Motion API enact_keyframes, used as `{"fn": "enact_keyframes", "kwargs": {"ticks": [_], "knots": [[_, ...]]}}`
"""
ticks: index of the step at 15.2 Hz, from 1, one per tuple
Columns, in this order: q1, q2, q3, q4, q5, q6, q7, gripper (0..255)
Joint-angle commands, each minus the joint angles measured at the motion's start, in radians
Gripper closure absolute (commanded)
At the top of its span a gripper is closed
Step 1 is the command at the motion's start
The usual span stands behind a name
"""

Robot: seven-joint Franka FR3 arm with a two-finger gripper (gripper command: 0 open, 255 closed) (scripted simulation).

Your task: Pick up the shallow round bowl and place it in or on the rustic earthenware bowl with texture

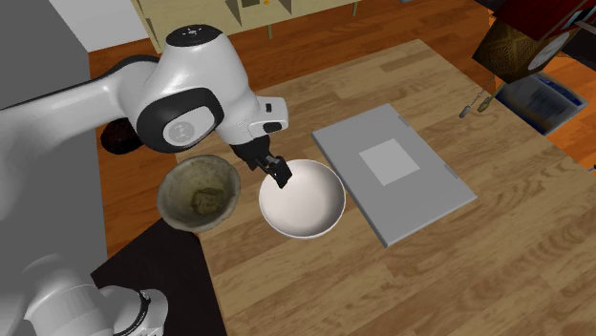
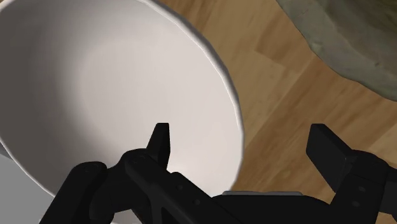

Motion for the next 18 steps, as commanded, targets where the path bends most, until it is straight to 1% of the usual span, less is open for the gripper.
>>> {"fn": "enact_keyframes", "kwargs": {"ticks": [1,10,18], "knots": [[0.0,0.0,0.0,0.0,0.0,0.0,0.0,255],[0.0,0.0,0.0,0.0,0.0,0.0,0.0,255],[0.002,0.015,0.004,0.122,0.007,-0.106,-0.017,255]]}}
